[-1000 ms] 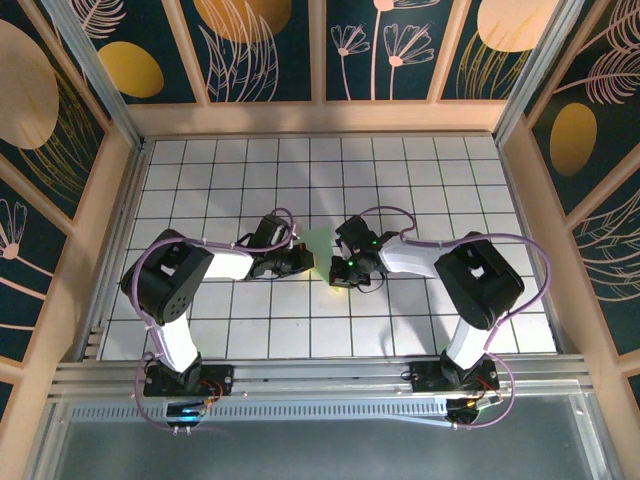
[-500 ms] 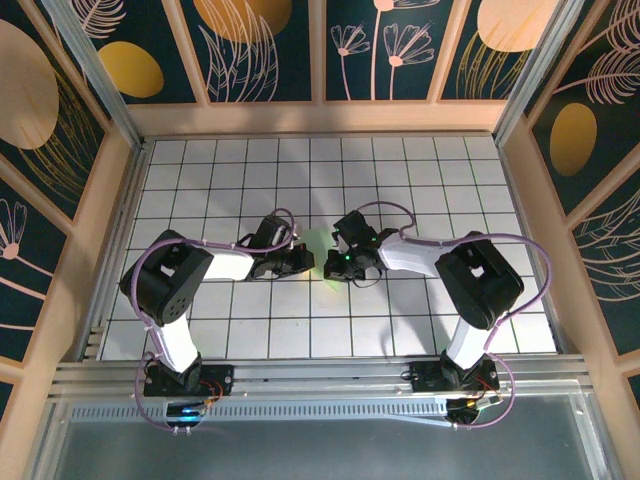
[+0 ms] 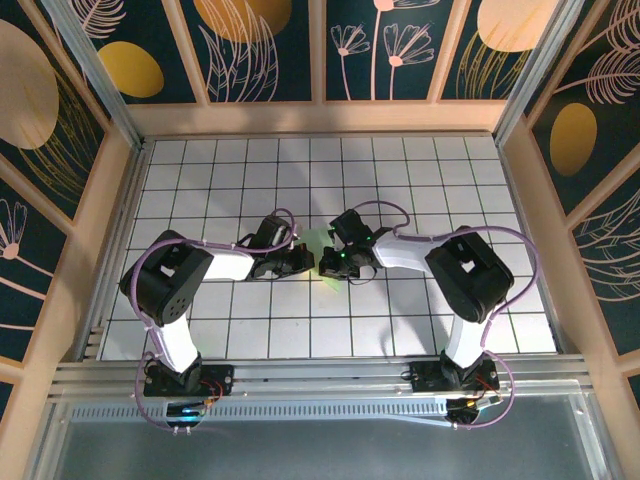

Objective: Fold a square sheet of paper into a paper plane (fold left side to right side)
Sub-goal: Third fold the triangle at the center of the table.

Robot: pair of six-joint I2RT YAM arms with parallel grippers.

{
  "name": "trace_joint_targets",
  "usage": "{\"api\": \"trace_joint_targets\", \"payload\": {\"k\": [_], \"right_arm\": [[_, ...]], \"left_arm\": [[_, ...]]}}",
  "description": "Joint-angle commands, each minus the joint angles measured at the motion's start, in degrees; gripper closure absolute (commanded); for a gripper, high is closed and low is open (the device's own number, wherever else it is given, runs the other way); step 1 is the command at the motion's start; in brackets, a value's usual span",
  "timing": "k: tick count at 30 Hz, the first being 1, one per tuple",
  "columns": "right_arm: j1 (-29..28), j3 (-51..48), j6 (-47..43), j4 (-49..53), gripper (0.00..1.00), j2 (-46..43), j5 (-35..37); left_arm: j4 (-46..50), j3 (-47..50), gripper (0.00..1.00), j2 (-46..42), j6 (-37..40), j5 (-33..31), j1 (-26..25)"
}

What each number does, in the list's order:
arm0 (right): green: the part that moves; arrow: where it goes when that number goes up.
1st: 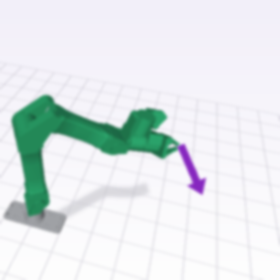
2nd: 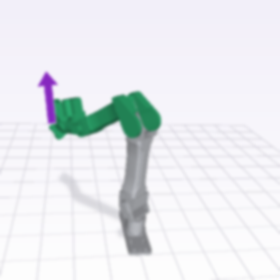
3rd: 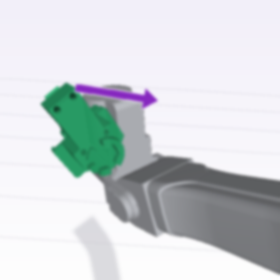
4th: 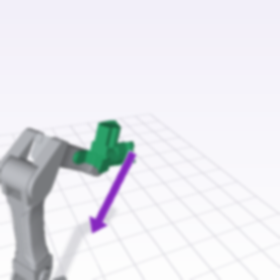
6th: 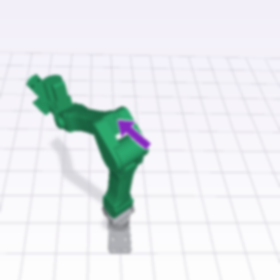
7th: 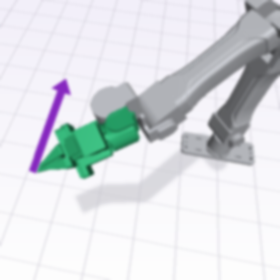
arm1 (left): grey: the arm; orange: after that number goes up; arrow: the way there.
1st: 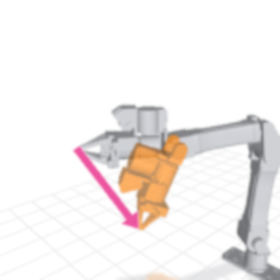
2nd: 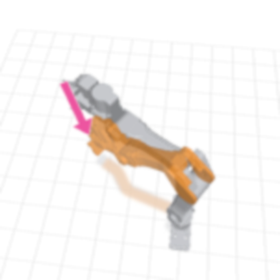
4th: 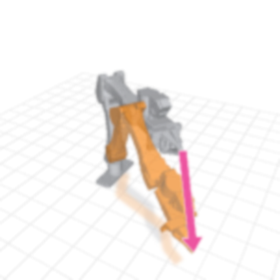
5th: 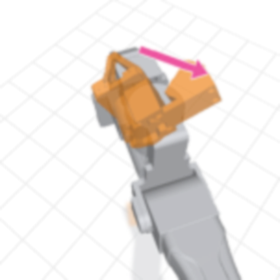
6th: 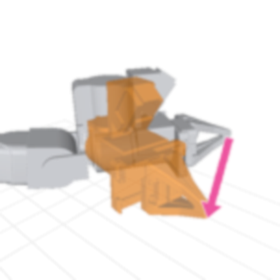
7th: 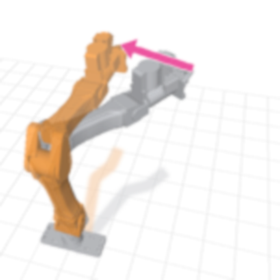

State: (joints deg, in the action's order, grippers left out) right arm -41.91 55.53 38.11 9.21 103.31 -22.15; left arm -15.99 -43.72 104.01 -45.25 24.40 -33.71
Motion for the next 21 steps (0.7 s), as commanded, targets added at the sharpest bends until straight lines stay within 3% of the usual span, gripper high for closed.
{"api": "trace_joint_targets", "payload": {"k": [1, 21], "right_arm": [[-0.71, 0.77, 1.0, -0.36, 1.0, 0.79, -0.35], [-1.59, -4.63, 1.16, 3.91, 1.0, -0.42, 0.71]], "left_arm": [[7.72, 1.8, 1.0, 2.11, 0.24, -5.75, 0.23], [9.82, 1.41, 1.0, 3.74, -1.86, -7.7, 0.23]]}}
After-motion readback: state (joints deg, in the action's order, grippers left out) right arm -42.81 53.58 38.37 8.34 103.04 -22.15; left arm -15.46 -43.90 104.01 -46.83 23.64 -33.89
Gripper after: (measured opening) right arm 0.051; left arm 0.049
